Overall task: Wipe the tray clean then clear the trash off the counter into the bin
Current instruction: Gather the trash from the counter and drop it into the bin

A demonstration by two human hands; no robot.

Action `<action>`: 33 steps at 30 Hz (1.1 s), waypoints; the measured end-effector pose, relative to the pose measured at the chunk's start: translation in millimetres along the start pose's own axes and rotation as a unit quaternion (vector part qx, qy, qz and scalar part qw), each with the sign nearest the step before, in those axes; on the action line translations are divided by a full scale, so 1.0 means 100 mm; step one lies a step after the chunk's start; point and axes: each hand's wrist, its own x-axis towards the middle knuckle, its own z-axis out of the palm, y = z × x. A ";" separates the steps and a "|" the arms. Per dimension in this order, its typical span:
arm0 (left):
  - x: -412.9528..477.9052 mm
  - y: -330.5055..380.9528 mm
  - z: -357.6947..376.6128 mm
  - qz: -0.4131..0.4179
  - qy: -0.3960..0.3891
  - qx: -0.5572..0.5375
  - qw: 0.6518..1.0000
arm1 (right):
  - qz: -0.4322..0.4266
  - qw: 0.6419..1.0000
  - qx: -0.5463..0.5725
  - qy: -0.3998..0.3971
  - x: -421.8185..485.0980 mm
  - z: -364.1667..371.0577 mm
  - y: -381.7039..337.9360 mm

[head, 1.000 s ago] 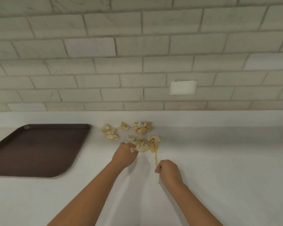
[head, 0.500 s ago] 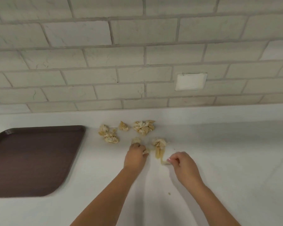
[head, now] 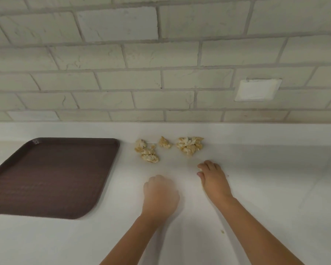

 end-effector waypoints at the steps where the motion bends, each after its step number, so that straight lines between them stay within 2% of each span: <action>1: -0.02 -0.02 0.02 0.003 0.020 -0.011 1.000 | -0.009 1.000 -0.012 0.013 0.00 0.01 -0.02; 3: 0.00 -0.06 0.04 0.011 0.027 -0.025 0.999 | -0.025 0.999 -0.023 0.014 0.00 0.01 -0.05; 7: 0.09 -0.07 0.03 0.026 -0.016 -0.011 0.999 | -0.022 0.999 -0.039 -0.002 -0.02 -0.03 -0.07; 9: 0.17 -0.05 -0.06 0.009 -0.017 -0.026 0.999 | -0.017 0.997 -0.078 -0.009 -0.03 -0.04 -0.08; 12: 0.46 -0.12 -0.26 -0.044 0.040 -0.076 0.995 | -0.009 0.992 -0.124 -0.015 0.00 -0.02 -0.07; 14: 0.74 -0.23 -0.36 -0.046 0.081 -0.045 0.995 | -0.009 0.992 -0.125 -0.004 0.03 -0.01 -0.05; 15: 0.88 -0.28 -0.38 -0.057 0.060 -0.017 0.996 | -0.007 0.993 -0.118 -0.001 0.04 0.00 -0.05; 18: 1.11 -0.43 -0.28 -0.077 -0.106 0.107 0.986 | -0.004 0.995 -0.096 0.005 0.05 0.02 -0.05; 20: 1.08 -0.47 -0.19 -0.080 -0.152 0.152 0.974 | 0.020 0.998 -0.059 -0.024 0.04 0.00 -0.05; 22: 1.00 -0.48 -0.11 -0.061 -0.111 0.168 0.978 | 0.090 0.993 0.018 -0.068 0.06 -0.06 -0.04; 24: 0.90 -0.48 -0.09 -0.013 -0.049 0.156 0.986 | 0.122 0.986 0.103 -0.044 0.12 -0.13 -0.04; 27: 0.78 -0.53 -0.07 0.043 0.000 0.131 0.990 | 0.083 0.987 0.125 0.060 0.37 -0.16 -0.13; 29: 0.68 -0.54 -0.05 0.043 -0.010 0.093 0.995 | 0.048 0.988 0.122 0.077 0.65 -0.13 -0.20; 33: 0.57 -0.53 -0.15 -0.020 -0.020 0.014 1.000 | -0.022 0.997 0.058 -0.044 0.99 0.10 -0.22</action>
